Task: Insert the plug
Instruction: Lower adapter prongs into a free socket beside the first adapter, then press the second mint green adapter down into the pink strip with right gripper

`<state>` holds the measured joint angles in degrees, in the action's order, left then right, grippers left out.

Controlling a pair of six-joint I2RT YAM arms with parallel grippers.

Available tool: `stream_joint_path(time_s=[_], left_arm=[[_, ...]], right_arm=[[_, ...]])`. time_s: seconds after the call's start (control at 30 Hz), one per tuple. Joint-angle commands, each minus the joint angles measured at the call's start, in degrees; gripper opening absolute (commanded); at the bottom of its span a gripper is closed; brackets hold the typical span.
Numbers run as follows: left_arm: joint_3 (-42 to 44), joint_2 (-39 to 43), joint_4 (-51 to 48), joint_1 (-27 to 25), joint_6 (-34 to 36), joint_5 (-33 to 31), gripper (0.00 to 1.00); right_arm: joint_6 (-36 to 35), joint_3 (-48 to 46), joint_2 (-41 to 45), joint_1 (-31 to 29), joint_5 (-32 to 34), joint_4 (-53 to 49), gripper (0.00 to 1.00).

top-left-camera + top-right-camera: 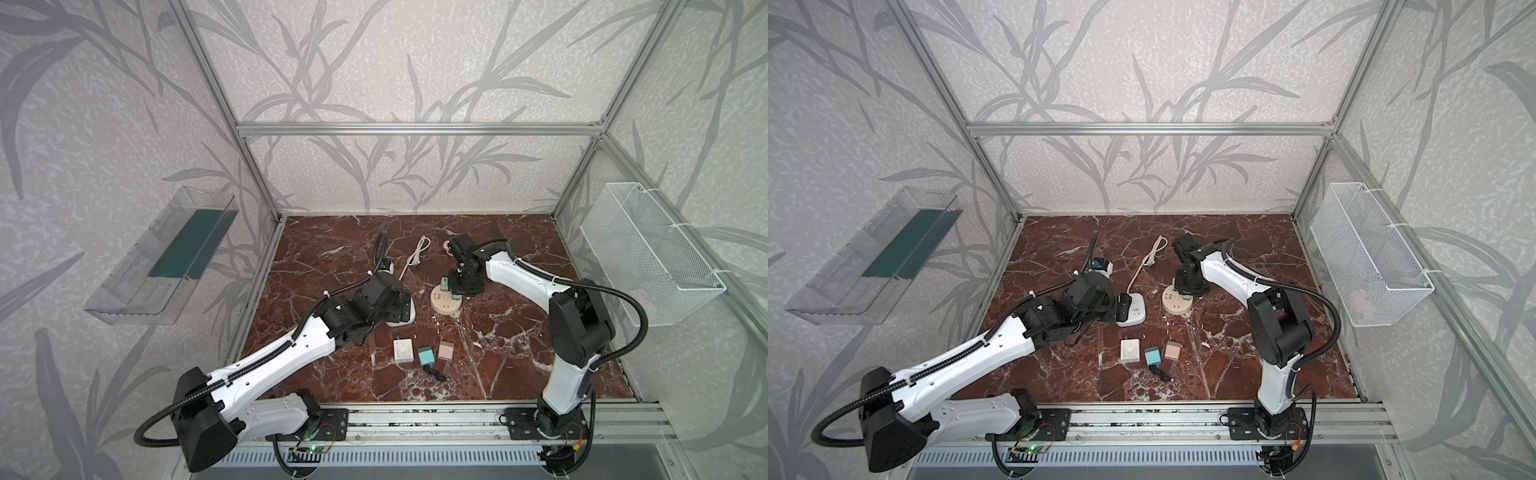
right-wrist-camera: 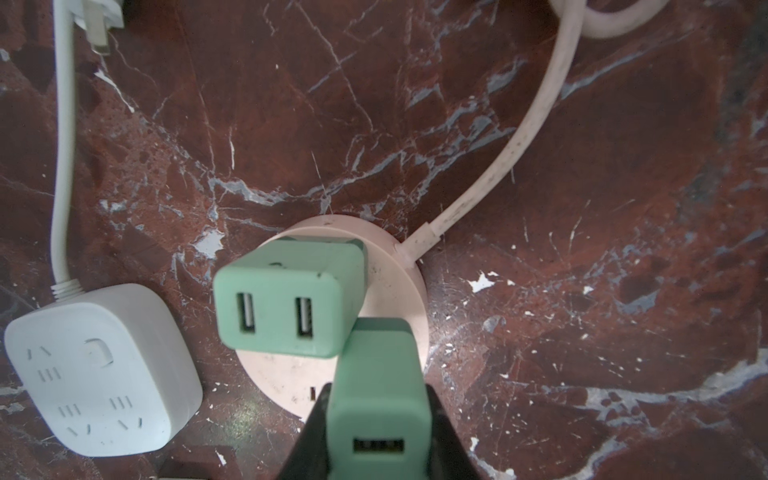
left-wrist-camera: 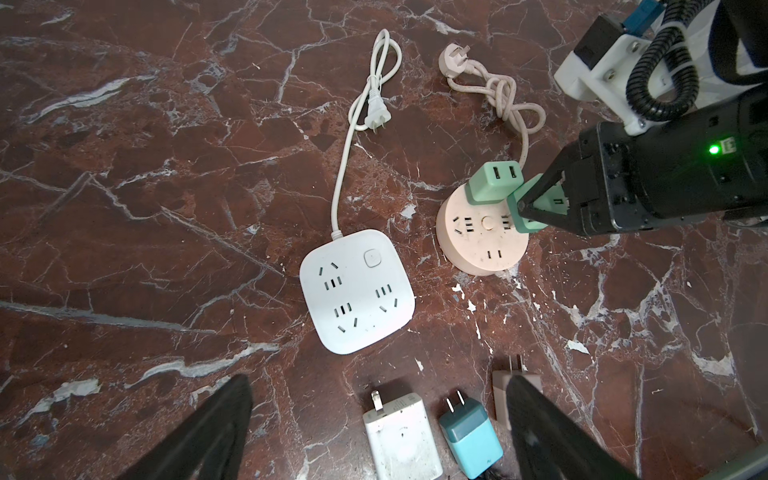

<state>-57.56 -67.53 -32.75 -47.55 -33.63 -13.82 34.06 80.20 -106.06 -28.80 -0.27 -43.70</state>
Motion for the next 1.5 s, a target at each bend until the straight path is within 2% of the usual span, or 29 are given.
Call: stream_joint_path(time_s=[0.0, 0.53, 0.9, 1.1, 1.47], left_arm=[[0.6, 0.5, -0.1, 0.4, -0.9, -0.5, 0.93], [1.0, 0.4, 0.0, 0.7, -1.2, -0.2, 0.93], [1.7, 0.0, 0.3, 1.1, -1.4, 0.4, 0.93], [1.7, 0.2, 0.1, 1.3, -1.4, 0.3, 0.93], [3.4, 0.5, 1.1, 1.5, -2.2, 0.4, 0.92]], right_arm=[[0.0, 0.9, -1.3, -0.1, 0.6, 0.8, 0.00], [1.7, -0.6, -1.9, -0.2, -1.3, 2.1, 0.00], [1.4, -0.9, -3.0, -0.2, -0.1, 2.4, 0.00], [-1.0, 1.7, -4.8, -0.4, 2.6, -2.5, 0.00], [-8.7, 2.8, -2.3, -0.2, 1.7, -9.6, 0.00]])
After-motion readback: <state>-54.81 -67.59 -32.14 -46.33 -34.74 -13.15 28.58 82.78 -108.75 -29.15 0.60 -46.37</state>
